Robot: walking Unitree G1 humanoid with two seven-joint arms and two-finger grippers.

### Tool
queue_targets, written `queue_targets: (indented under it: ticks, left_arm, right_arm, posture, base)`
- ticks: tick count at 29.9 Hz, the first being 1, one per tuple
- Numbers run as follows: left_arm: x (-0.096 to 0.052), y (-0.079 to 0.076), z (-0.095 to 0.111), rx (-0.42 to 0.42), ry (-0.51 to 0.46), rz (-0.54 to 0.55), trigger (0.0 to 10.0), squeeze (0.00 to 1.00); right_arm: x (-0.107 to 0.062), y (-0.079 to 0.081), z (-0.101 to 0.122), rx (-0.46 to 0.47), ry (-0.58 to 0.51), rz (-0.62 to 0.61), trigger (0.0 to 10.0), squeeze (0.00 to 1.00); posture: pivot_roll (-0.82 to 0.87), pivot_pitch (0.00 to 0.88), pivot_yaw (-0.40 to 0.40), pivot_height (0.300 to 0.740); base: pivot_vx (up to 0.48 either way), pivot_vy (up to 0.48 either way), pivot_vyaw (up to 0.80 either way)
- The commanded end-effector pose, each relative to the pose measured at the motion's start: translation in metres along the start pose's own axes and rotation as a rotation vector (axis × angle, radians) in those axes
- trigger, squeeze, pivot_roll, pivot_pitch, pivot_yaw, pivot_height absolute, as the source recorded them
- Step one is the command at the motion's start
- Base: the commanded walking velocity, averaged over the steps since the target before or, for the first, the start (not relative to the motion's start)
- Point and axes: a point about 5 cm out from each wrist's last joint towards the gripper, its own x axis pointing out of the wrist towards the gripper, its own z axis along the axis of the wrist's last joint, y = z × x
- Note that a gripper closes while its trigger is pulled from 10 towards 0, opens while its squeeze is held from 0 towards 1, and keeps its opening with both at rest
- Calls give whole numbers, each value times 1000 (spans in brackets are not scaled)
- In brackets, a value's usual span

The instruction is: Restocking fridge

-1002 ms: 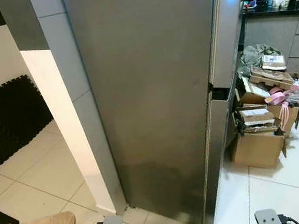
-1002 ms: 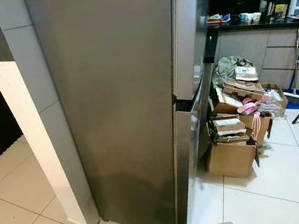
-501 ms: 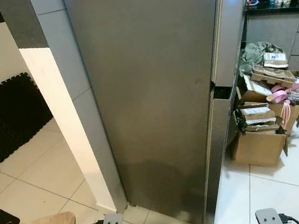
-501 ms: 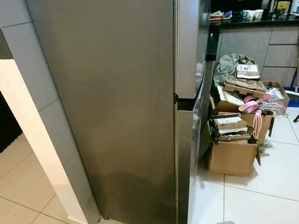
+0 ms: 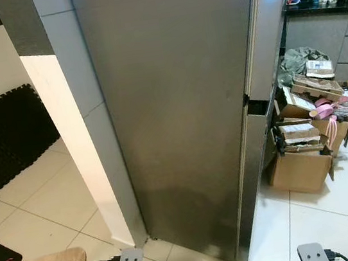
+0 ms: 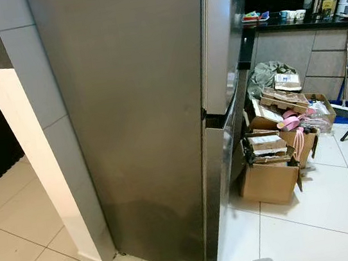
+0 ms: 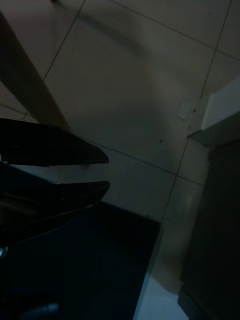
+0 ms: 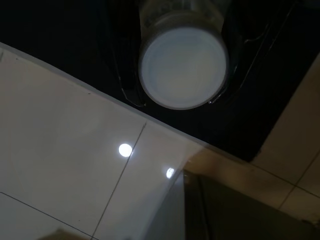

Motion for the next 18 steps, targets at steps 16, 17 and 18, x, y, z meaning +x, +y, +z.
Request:
queue_targets:
  ticks: [16, 17, 18]
  left_arm:
    - [0, -1, -3, -38, 12, 11, 10000, 0]
    - [0, 0, -2, -38, 9, 11, 10000, 0]
    - [0, 0, -2, -38, 7, 12, 10000, 0]
  right_arm:
    - [-3, -10, -5, 3, 11, -26, 10000, 0]
    - [-3, -10, -5, 2, 11, -26, 10000, 0]
    - [-3, -10, -5, 2, 11, -26, 10000, 0]
  posture:
    - [-63, 65, 12, 740]
    - [-63, 65, 12, 740]
    - [-63, 65, 12, 740]
  base:
    - [0, -210, 0]
    - [0, 0, 0]
    - [0, 0, 0]
